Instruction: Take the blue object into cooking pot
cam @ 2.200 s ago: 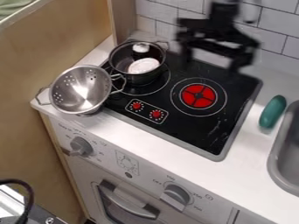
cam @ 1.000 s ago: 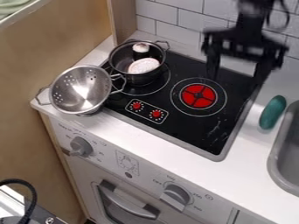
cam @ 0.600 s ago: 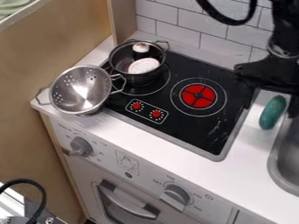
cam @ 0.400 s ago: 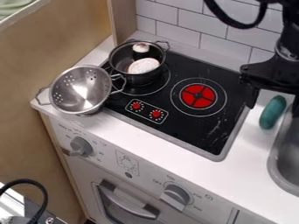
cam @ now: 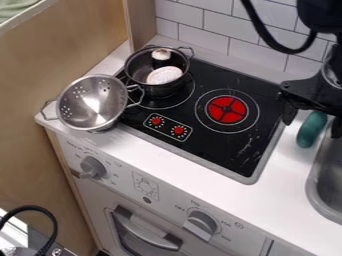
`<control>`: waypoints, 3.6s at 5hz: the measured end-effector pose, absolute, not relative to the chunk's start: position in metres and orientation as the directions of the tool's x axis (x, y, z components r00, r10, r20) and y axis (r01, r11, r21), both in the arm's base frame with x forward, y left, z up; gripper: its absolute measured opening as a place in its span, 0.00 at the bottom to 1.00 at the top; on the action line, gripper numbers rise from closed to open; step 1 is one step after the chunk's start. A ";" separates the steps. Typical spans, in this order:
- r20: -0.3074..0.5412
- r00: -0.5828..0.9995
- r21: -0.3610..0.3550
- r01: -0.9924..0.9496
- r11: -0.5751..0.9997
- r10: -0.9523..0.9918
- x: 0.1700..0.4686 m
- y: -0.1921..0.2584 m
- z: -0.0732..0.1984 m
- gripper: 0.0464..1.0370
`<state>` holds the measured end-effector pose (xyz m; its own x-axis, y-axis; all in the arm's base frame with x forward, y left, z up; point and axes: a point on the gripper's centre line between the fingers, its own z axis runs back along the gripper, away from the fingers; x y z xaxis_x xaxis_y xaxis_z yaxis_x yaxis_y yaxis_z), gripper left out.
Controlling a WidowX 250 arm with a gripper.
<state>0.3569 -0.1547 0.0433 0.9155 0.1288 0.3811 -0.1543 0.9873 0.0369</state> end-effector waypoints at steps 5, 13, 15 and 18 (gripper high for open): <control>0.411 0.905 0.062 -0.143 0.988 0.106 0.363 -0.147 0.014 0.96; 0.179 0.970 0.069 -0.181 0.981 0.167 0.337 -0.131 0.064 0.36; 0.148 0.986 0.106 -0.091 0.990 0.075 0.337 -0.084 0.099 0.36; 0.116 0.983 0.184 0.121 0.975 -0.143 0.350 0.021 0.097 0.36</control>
<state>0.3503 0.0210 0.0971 0.9829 -0.1433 0.1156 0.1206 0.9755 0.1842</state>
